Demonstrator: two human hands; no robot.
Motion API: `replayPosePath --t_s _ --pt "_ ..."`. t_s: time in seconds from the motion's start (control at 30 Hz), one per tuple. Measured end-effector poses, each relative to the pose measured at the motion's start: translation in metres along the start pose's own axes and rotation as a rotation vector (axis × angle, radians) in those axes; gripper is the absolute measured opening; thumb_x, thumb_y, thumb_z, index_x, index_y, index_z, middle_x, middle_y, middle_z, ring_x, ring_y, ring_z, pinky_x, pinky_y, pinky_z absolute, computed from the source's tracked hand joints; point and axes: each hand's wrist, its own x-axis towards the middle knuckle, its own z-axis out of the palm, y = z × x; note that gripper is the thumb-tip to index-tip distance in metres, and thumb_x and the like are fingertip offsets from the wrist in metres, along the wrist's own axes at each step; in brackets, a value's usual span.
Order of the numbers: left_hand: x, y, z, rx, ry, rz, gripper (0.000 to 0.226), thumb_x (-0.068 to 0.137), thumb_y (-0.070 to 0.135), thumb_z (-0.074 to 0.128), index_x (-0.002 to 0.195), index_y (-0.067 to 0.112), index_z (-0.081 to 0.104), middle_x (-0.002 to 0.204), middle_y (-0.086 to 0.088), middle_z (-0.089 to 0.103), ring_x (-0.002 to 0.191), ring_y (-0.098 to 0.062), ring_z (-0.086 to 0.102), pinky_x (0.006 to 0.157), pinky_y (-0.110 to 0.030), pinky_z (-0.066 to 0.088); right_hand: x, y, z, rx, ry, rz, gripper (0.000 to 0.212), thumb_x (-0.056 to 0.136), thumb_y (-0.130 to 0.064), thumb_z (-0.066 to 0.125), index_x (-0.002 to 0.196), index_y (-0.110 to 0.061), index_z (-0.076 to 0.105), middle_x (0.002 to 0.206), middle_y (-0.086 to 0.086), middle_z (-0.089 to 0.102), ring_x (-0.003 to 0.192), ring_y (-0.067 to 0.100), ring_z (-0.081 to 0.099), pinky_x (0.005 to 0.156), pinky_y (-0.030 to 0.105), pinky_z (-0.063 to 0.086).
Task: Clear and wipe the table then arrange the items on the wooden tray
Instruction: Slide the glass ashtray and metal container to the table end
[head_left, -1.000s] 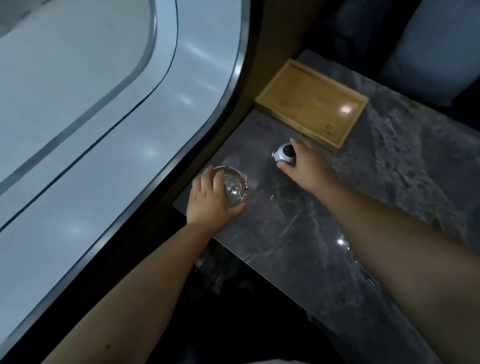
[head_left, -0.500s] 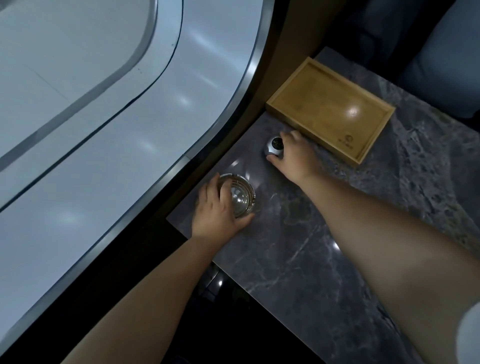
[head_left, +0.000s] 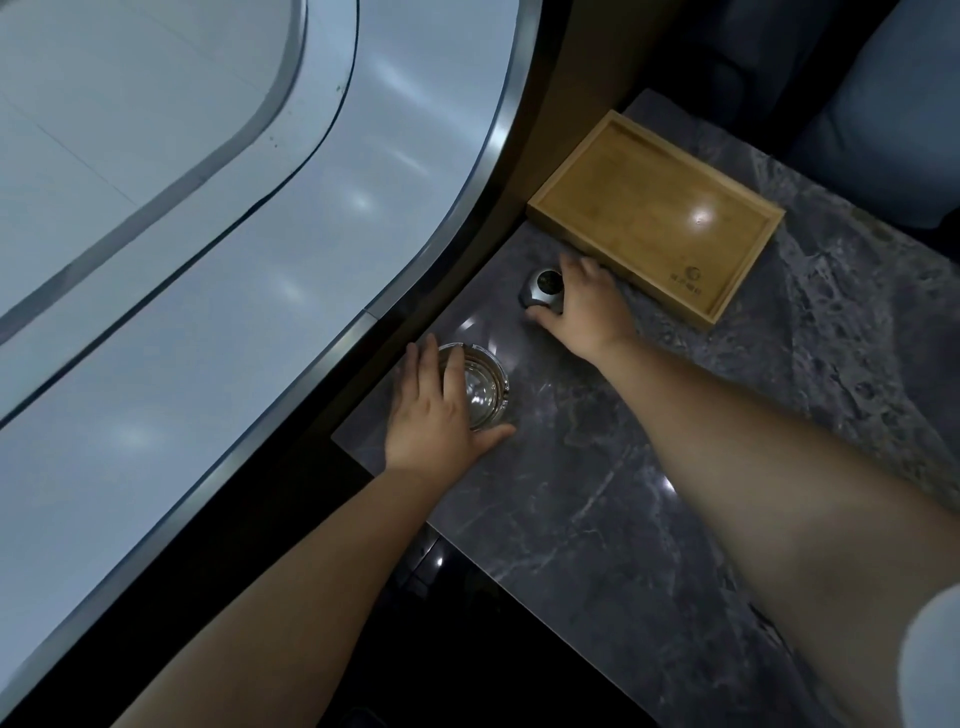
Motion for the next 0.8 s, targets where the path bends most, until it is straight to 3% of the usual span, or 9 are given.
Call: replayPosePath --t_s 0.17,0.3,0.47,0.6,0.7,0.8 --pt "0.001 0.01 -0.022 0.015 0.07 0.115 0.097 0.078 0.072 0.046 0.148 0.008 0.022 0.157 -0.018 0.017 0.147 -0.031 0.011 0.115 -0.04 0.003 -0.031 0.003 -0.032 0.006 0.04 -0.011 0.076 0.088 -0.05 0.057 0.144 -0.006 0.03 0.145 0.014 0.037 0.133 0.032 0.034 0.105 0.04 0.034" --pt "-0.001 0.022 -0.037 0.025 0.08 0.199 0.088 0.081 0.065 0.04 0.143 0.004 0.032 0.151 -0.018 0.034 0.142 -0.034 0.026 0.117 -0.046 0.019 -0.083 0.011 -0.055 0.04 0.073 -0.008 0.07 0.09 -0.045 0.055 0.141 -0.002 0.034 0.142 0.017 0.041 0.13 0.032 0.037 0.104 0.038 0.032" --pt "-0.005 0.062 -0.05 0.057 0.037 0.348 0.08 0.08 0.061 0.042 0.136 0.003 0.043 0.136 -0.018 0.049 0.127 -0.037 0.044 0.104 -0.049 0.038 -0.158 0.045 -0.076 -0.013 0.102 0.057 0.07 0.088 -0.051 0.051 0.136 -0.001 0.043 0.134 0.018 0.049 0.124 0.034 0.046 0.102 0.045 0.042" --pt "-0.011 0.117 -0.049 0.084 -0.003 0.512 0.07 0.078 0.058 0.048 0.127 0.008 0.051 0.12 -0.014 0.059 0.106 -0.036 0.054 0.089 -0.045 0.045 -0.217 0.076 -0.1 -0.025 0.138 0.171 0.074 0.086 -0.057 0.036 0.137 -0.004 0.042 0.137 0.017 0.047 0.126 0.034 0.044 0.106 0.044 0.038" --pt "-0.02 0.163 -0.042 0.076 -0.028 0.651 0.069 0.076 0.057 0.044 0.124 0.009 0.054 0.119 -0.012 0.06 0.105 -0.035 0.056 0.085 -0.044 0.047 -0.265 0.106 -0.112 -0.041 0.207 0.24 0.068 0.086 -0.05 0.043 0.131 0.0 0.049 0.13 0.019 0.053 0.118 0.036 0.051 0.103 0.043 0.041" --pt "-0.032 0.211 -0.03 0.071 -0.041 0.793 0.067 0.078 0.056 0.045 0.123 0.008 0.055 0.119 -0.011 0.06 0.108 -0.034 0.056 0.089 -0.044 0.046 -0.315 0.138 -0.122 -0.056 0.236 0.338 0.067 0.086 -0.05 0.043 0.131 0.0 0.049 0.131 0.019 0.053 0.122 0.035 0.048 0.107 0.042 0.034"
